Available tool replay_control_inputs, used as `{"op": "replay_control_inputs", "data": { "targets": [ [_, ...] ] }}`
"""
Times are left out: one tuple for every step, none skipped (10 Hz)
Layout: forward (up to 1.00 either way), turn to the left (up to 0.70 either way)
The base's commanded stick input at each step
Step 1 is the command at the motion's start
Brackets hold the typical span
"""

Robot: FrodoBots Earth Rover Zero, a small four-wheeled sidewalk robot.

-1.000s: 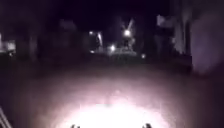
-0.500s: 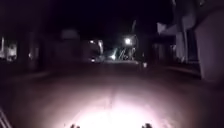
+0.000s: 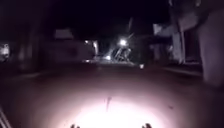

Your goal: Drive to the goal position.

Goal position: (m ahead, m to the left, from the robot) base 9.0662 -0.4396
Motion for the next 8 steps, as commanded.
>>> {"op": "replay_control_inputs", "data": {
  "targets": [
    [0.70, 0.00],
    [0.70, 0.00],
    [0.70, 0.00],
    [0.70, 0.00],
    [0.70, 0.00],
    [0.70, 0.00],
    [0.70, 0.00],
    [0.70, 0.00]
  ]
}}
